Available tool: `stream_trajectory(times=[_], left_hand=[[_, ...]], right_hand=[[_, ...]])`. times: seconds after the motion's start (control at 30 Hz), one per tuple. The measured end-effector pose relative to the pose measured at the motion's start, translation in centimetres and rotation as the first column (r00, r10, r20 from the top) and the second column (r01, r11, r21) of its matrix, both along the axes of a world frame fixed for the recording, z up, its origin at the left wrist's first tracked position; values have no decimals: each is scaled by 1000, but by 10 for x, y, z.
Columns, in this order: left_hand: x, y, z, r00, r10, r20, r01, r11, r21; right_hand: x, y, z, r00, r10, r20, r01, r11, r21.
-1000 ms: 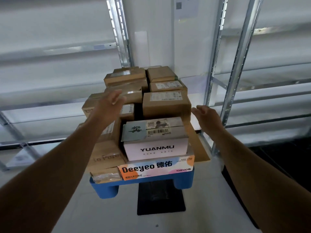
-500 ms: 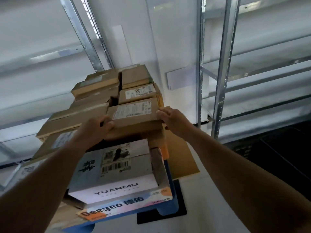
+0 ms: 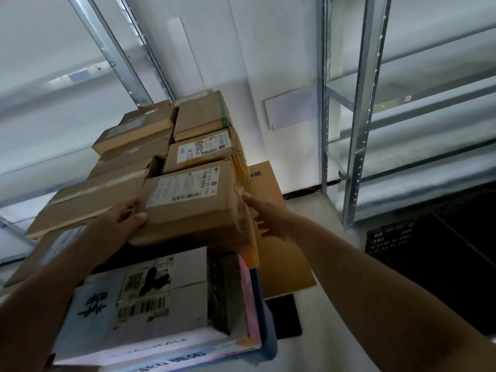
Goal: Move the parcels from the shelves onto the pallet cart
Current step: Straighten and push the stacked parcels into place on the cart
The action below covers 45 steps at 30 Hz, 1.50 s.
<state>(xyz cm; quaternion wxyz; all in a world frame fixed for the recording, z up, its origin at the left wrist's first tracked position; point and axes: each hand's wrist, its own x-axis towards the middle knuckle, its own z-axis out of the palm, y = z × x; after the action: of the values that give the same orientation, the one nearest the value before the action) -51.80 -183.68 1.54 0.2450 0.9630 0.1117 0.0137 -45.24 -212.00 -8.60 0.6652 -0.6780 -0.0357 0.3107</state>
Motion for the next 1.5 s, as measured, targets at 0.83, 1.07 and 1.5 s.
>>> stream_trajectory(times=[0.83,1.07,1.5], left_hand=[[2,24,0,1000,-30,-4,30,999,-35],[1,26,-1,998,-53,-27,52,998,-36],[59,21,37,979,-116,165,127,990,-55]], right_hand=[[1,26,-27,980,49,-193,-41,998,45],[3,27,-26,979,40,-201,-30,998,56],[42,-9,5,965,-220,145,236,966,-106]])
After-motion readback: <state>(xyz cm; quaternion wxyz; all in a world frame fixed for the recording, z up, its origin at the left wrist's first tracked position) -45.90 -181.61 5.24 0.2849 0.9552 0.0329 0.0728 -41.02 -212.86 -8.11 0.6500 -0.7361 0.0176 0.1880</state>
